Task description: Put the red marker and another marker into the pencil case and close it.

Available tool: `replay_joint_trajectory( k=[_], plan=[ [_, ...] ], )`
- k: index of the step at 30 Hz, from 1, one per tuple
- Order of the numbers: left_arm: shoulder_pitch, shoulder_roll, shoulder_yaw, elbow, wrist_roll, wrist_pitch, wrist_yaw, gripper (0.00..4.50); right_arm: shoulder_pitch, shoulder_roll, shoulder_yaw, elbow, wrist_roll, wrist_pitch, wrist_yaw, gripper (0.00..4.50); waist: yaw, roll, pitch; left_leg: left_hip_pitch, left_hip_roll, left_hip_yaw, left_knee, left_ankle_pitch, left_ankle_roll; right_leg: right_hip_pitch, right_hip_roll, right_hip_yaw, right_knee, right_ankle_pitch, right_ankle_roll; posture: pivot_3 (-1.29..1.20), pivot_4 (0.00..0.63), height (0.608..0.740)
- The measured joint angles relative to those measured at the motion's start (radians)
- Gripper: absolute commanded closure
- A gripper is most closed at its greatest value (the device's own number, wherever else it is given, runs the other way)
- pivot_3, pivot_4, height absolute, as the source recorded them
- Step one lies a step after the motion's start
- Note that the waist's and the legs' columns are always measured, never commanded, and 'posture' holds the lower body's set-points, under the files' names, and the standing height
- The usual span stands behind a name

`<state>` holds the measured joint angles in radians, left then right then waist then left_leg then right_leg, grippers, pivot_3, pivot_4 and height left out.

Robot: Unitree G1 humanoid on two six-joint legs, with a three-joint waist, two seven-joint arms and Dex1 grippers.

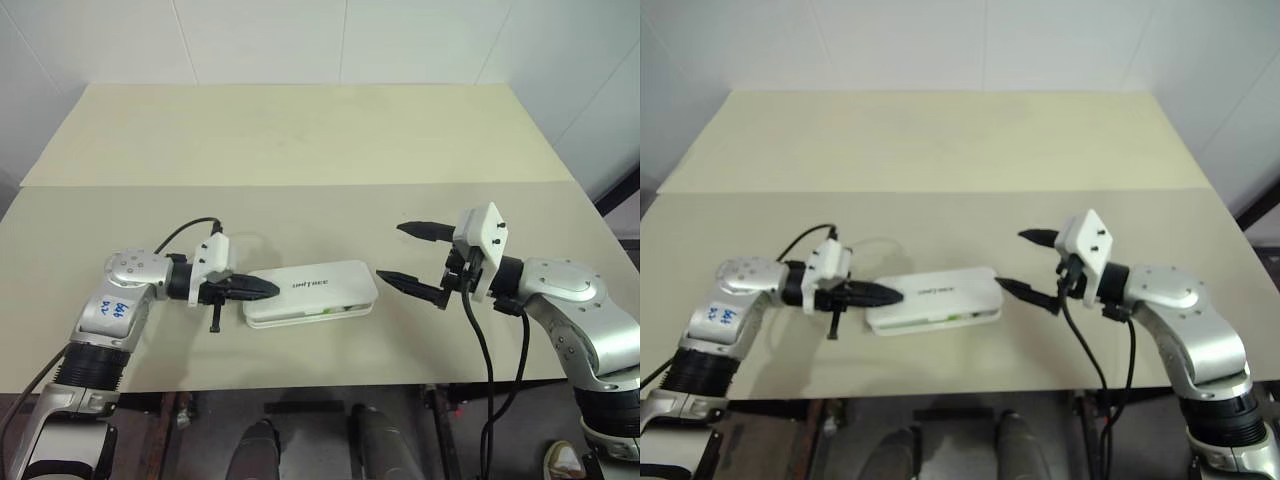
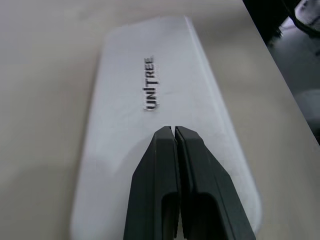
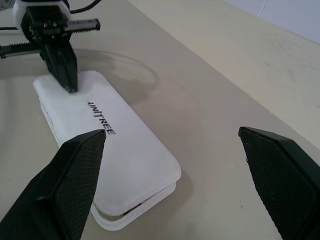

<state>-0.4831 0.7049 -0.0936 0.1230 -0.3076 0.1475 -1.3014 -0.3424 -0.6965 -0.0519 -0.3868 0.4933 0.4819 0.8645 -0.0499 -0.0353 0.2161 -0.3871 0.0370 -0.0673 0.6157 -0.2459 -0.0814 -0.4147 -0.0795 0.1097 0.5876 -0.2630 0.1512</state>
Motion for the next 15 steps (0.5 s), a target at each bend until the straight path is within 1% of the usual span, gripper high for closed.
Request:
replay_joint_trajectory(
  k=[9, 15],
  plan=[
    [-0.005, -0.026, -0.035, 0.000, 0.036, -0.015, 0.020, 4.47, 0.020, 0.007, 0.000, -0.021, 0.000, 0.000, -0.030, 0.00, 0.001, 0.000, 0.000, 0.000, 0.000, 0.000, 0.000, 0.000, 0.000, 0.000, 0.000, 0.000, 0.000, 0.000, 0.000, 0.00, 0.150, 0.740],
    [-0.024, -0.050, -0.053, 0.000, 0.055, 0.008, 0.051, 4.47, 0.035, 0.026, 0.003, -0.043, 0.000, 0.000, -0.052, 0.00, 0.005, 0.000, 0.000, 0.001, 0.000, 0.000, 0.002, 0.000, 0.000, 0.002, 0.000, 0.000, 0.000, -0.001, -0.002, 0.00, 0.150, 0.740]
  ],
)
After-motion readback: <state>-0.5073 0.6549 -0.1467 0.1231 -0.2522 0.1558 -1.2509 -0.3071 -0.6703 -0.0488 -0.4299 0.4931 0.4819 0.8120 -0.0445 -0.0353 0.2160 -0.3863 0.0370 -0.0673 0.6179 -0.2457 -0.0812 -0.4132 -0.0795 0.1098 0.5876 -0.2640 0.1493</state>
